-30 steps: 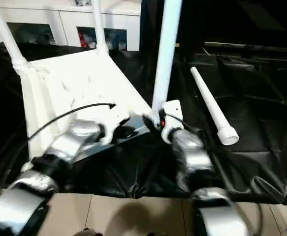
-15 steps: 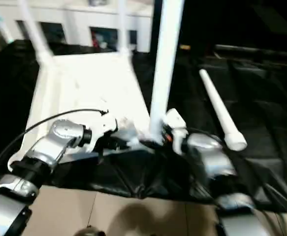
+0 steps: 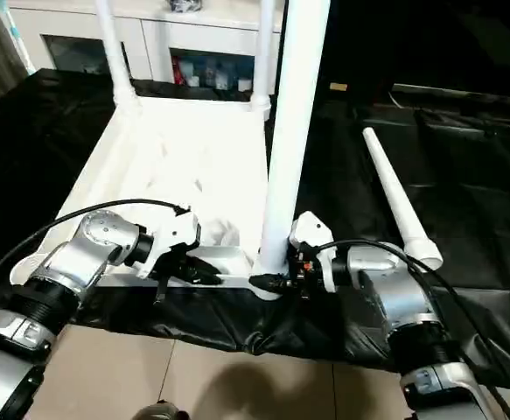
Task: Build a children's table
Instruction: Rotate leg to tighten
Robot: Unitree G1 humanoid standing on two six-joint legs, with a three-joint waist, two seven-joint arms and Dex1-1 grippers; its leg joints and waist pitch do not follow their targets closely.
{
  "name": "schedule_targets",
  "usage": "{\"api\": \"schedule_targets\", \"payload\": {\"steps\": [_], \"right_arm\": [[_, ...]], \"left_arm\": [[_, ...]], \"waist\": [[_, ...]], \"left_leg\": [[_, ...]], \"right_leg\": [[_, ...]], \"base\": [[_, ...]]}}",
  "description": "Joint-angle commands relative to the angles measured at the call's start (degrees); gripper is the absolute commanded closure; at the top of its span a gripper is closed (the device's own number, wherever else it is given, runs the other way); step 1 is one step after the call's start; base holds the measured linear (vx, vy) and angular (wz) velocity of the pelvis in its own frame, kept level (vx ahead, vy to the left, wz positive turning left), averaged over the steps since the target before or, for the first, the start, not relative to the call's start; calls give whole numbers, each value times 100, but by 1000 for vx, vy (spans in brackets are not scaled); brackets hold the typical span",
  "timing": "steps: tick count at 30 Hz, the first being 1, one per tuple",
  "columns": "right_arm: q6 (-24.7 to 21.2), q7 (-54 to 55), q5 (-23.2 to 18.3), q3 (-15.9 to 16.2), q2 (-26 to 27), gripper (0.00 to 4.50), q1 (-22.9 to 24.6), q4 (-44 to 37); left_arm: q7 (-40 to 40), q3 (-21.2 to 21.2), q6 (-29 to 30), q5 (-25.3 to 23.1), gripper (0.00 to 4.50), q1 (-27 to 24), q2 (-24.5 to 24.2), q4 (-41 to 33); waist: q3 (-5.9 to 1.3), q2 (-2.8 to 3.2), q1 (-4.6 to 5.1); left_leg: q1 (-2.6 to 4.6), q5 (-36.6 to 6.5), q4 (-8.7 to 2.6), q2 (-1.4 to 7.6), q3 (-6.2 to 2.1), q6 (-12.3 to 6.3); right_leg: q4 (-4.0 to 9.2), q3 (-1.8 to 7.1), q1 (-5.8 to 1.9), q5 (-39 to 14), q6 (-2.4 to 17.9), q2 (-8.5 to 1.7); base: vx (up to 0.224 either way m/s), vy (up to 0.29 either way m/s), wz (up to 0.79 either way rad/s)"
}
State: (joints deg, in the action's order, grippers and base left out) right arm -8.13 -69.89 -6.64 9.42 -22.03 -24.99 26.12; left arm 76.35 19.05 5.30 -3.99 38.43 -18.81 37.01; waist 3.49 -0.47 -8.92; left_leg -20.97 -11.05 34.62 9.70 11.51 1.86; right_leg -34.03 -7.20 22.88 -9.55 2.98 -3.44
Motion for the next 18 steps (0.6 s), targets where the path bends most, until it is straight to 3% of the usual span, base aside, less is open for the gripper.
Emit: {"api": "schedule_targets", "payload": {"steps": [1,4,7,9,12,15,18], "right_arm": [[-72,128,-172,202,440,176,18,-16],[-41,1189,-126,-175,876,178,-190,431],[21,2141,-42,-455,1187,178,-389,871],[170,2888,78,-604,1405,178,-542,1261],[276,3792,253,-722,1658,178,-697,1640],[323,5099,451,-971,1999,178,-881,2044],[625,5452,499,-1055,2190,178,-947,2233]], "left_arm": [[-665,-102,60,103,450,179,406,-54],[-1250,-271,201,64,450,295,634,64],[-1668,-340,277,-10,450,363,790,150],[-2055,-383,394,-74,450,422,963,190],[-2648,-457,574,-149,450,496,1242,266],[-3220,-443,643,-277,450,517,1539,309],[-3437,-412,611,-363,450,498,1686,346]], "waist": [[-419,-25,36],[-401,-34,95],[-403,-43,202],[-403,-38,308],[-418,-43,345],[-457,-33,363],[-466,-29,362]], "left_leg": [[92,-817,-384,478,-226,-396],[117,-1020,-399,457,-256,-246],[80,-1039,-422,460,-292,-132],[84,-1067,-411,446,-285,-117],[73,-939,-384,417,-253,-210],[60,-598,-384,426,-252,-300],[53,-506,-371,415,-228,-397]], "right_leg": [[490,434,-297,-1969,639,-711],[569,403,-294,-2460,549,-737],[568,385,-324,-2588,471,-745],[572,402,-303,-2468,527,-745],[544,429,-312,-2205,607,-732],[466,432,-327,-1591,796,-703],[423,446,-333,-1211,888,-707]], "base": [[0,0,0],[0,0,0],[0,0,0],[0,0,0],[0,0,0],[0,0,0],[0,0,0]]}}
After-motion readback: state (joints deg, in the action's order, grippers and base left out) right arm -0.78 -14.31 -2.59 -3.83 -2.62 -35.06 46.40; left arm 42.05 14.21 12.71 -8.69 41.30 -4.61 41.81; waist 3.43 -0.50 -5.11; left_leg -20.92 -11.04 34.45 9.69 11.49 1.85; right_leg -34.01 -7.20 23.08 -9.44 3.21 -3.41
